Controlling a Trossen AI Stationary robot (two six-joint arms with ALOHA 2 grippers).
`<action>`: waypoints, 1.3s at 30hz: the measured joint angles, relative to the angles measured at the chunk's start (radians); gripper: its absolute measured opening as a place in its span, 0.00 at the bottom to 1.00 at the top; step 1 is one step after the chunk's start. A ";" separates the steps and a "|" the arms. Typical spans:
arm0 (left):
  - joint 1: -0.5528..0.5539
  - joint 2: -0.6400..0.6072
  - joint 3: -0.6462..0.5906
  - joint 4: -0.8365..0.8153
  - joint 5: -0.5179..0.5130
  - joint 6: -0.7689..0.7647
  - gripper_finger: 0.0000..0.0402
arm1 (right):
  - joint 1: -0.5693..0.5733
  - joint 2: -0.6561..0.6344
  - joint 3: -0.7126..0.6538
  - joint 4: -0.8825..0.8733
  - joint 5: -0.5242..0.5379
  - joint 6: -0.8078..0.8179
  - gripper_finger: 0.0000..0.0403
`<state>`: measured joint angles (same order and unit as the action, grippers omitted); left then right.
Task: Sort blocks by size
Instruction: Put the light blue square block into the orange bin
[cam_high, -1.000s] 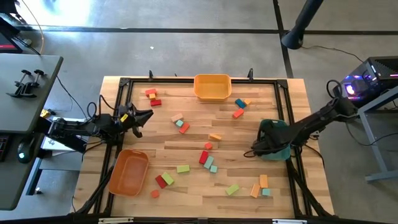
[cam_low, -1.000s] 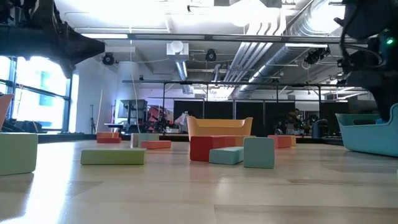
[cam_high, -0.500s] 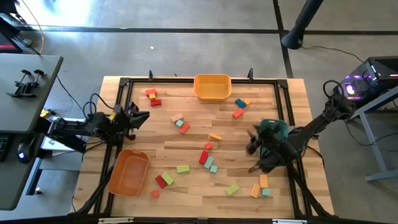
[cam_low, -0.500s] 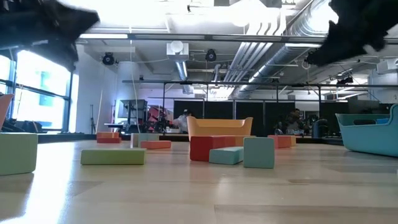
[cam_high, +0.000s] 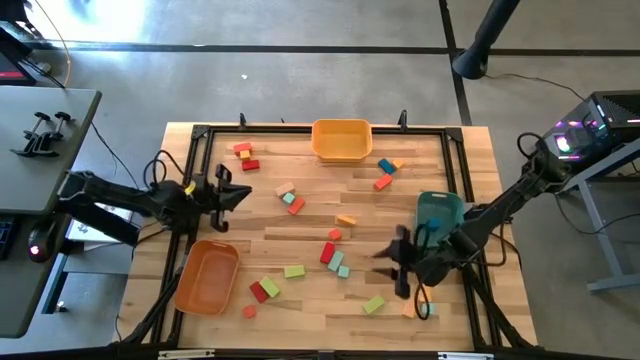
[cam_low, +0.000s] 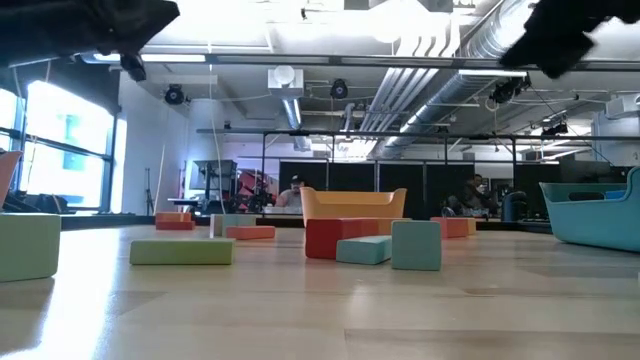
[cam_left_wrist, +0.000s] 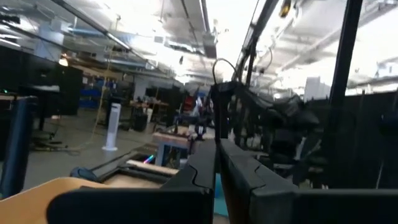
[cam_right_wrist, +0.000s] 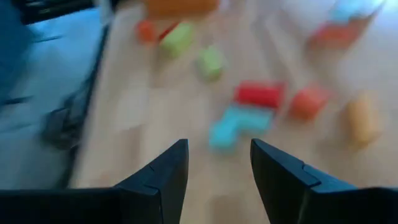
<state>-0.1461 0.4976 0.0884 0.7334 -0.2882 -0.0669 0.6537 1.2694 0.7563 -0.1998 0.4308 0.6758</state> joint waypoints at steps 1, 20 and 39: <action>-0.001 0.028 0.012 -0.001 0.012 0.000 0.02 | -0.006 0.000 0.000 -0.013 -0.074 0.067 0.42; -0.001 0.235 0.069 -0.004 0.040 0.027 0.02 | 0.382 0.024 0.015 -0.260 -0.229 1.380 0.44; 0.001 0.243 0.069 -0.002 0.043 0.066 0.02 | 0.459 0.180 0.013 -0.167 -0.224 1.362 0.44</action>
<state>-0.1452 0.7406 0.1577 0.7312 -0.2455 -0.0011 1.1125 1.4494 0.7696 -0.3667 0.2067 2.0382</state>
